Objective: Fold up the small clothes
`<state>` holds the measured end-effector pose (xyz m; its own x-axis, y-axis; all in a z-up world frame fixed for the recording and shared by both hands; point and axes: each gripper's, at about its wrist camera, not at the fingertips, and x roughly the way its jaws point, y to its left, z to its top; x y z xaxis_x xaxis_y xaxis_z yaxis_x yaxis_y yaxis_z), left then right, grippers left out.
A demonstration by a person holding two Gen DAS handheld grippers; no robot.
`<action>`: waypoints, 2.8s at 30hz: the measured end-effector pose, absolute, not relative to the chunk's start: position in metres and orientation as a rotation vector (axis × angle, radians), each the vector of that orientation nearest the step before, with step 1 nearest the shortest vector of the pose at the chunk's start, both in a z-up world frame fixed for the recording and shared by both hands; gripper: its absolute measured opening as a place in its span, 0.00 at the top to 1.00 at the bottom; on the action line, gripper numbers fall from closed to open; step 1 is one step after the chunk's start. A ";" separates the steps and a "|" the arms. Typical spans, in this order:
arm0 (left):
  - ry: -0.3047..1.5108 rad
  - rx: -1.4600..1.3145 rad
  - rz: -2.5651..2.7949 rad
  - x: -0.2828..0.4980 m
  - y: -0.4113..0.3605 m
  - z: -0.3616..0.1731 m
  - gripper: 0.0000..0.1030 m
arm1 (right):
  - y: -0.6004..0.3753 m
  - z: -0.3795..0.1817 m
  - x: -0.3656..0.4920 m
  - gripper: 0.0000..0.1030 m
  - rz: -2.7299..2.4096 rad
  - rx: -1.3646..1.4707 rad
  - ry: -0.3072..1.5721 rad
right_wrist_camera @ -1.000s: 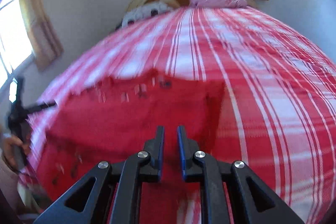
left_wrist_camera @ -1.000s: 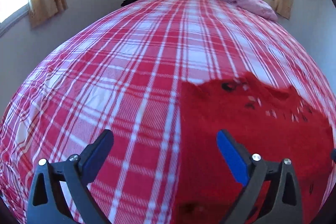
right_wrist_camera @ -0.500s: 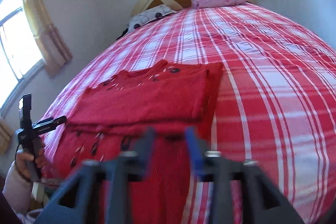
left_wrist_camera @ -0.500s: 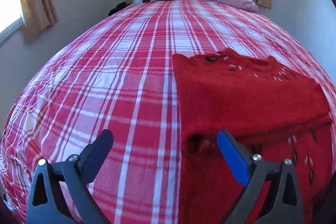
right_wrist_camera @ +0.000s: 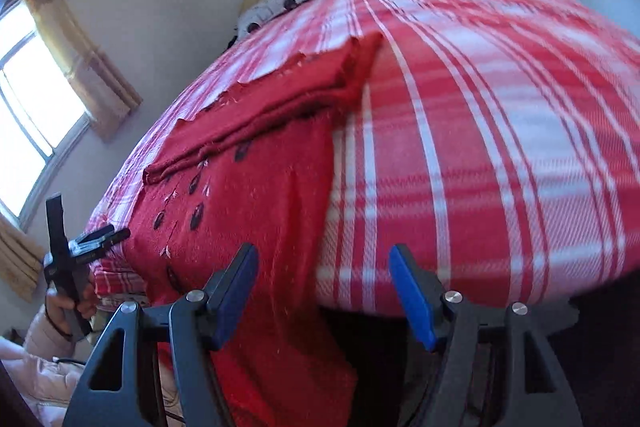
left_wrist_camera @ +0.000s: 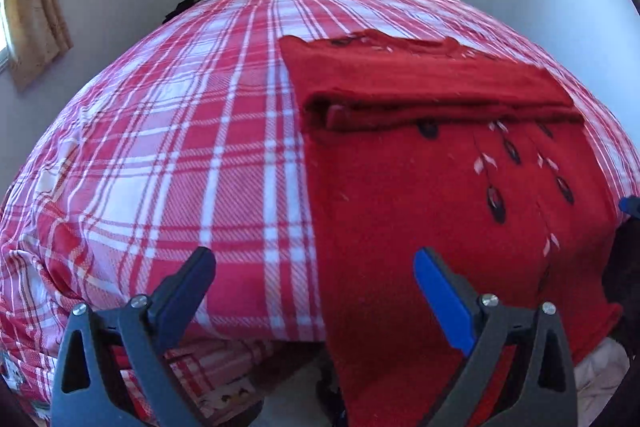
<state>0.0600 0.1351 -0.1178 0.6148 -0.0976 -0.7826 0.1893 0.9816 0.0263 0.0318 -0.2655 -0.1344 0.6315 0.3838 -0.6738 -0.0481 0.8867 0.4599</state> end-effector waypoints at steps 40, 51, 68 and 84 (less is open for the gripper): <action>1.245 -0.105 -0.372 -0.019 0.160 -0.175 0.01 | -0.241 -0.197 -0.049 0.66 0.304 0.429 1.182; 1.127 0.180 -0.380 -0.047 0.161 -0.160 0.01 | -0.236 -0.195 -0.049 0.67 0.311 0.386 1.184; 1.146 0.087 -0.460 -0.036 0.158 -0.166 0.79 | -0.239 -0.199 -0.047 0.66 0.320 0.441 1.179; 1.068 -0.100 -0.516 -0.009 0.172 -0.102 0.89 | -0.255 -0.122 -0.045 0.93 0.386 0.543 0.958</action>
<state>-0.0091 0.1722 -0.1019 0.3756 -0.4496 -0.8104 0.3551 0.8775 -0.3223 -0.0450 -0.2554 -0.1219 0.5247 0.5357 -0.6617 -0.0721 0.8024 0.5924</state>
